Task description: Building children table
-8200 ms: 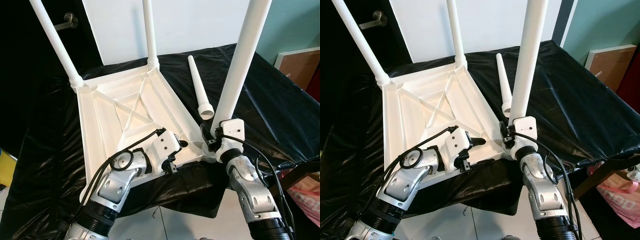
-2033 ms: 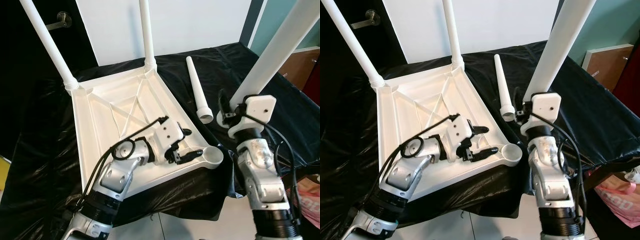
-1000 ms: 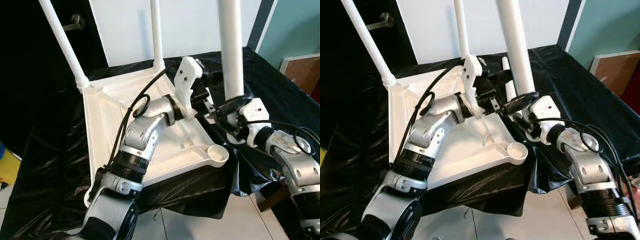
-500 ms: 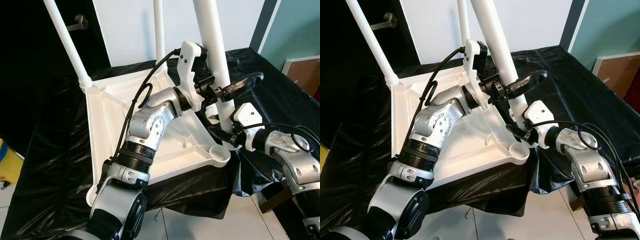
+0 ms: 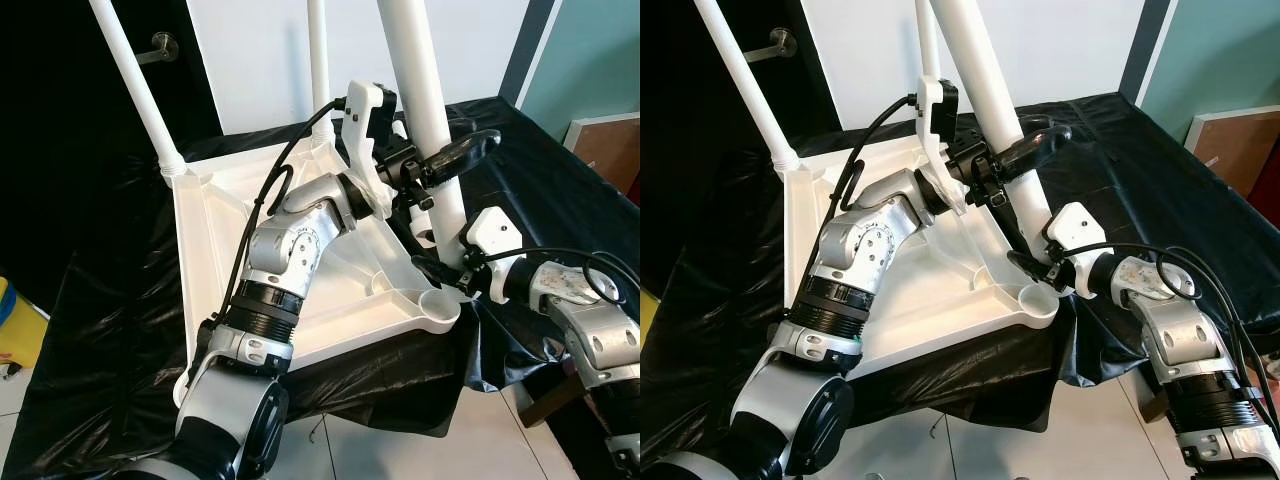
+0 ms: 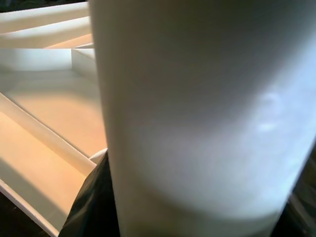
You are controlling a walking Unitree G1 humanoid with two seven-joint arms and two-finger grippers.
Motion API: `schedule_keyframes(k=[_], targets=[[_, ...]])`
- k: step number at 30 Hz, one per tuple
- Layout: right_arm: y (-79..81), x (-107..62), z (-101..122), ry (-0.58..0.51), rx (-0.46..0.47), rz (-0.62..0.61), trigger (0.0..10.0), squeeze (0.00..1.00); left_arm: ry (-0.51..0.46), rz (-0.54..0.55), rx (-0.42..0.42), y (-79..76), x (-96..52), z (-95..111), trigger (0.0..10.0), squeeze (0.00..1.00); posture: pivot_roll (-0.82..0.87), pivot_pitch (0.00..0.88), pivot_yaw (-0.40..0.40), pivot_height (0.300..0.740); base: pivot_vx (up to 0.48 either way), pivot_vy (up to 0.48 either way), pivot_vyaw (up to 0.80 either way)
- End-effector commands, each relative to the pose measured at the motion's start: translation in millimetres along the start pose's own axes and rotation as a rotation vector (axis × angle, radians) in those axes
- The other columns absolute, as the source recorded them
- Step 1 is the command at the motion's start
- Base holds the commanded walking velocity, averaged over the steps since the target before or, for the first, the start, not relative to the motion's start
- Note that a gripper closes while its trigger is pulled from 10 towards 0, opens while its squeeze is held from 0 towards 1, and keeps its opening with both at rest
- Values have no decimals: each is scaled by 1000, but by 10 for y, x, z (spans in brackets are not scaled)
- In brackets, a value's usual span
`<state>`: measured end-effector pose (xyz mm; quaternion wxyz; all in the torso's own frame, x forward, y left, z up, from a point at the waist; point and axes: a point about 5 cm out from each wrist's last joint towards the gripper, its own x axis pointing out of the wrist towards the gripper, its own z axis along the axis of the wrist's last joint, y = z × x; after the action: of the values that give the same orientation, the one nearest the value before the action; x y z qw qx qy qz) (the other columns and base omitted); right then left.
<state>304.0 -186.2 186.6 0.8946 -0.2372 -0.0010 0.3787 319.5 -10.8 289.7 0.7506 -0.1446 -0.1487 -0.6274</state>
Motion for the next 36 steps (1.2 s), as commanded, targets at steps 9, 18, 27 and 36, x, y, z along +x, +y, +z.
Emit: schedule_keyframes(k=[9,18,27,36], targets=[[-61,85,179,-114,48,-159,10000,1000,3,141,65,8,191,242,10000,0,-240,0,51,740,0,0,0],[3,223,232,-138,58,-273,10000,0,-24,279,73,46,286,321,10000,0,-234,2,47,740,0,0,0],[101,443,286,-141,88,-430,10000,0,-34,376,138,37,395,399,10000,0,-229,13,53,740,0,0,0],[98,654,420,-139,112,-673,10000,0,-9,398,197,-38,506,395,10000,0,-238,25,58,740,0,0,0]])
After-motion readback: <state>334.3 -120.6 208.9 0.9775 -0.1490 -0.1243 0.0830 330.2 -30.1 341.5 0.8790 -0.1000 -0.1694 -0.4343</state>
